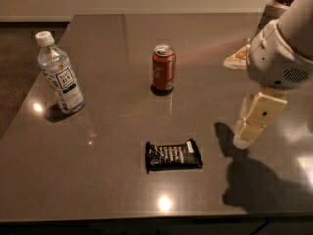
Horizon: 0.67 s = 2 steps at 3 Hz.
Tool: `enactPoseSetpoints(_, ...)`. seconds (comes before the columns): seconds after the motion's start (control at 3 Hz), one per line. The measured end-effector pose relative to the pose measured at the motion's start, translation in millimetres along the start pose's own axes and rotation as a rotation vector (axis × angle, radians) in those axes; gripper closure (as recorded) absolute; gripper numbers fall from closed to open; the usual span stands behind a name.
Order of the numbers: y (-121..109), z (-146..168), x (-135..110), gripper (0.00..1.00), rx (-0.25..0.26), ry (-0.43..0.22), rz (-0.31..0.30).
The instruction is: Move rxbar chocolate near coke can
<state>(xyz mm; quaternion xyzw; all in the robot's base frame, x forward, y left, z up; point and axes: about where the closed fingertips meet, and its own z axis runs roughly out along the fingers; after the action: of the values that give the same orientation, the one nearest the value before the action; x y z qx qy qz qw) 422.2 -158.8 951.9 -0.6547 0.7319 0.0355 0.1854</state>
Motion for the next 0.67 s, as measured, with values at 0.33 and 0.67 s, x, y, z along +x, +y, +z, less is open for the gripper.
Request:
enactPoseSetpoints(0.33,30.8,41.0,-36.5,0.0,-0.076,-0.09,-0.09)
enactPoseSetpoints(0.67,50.9,67.8,-49.8,0.0,-0.129,-0.117,-0.134)
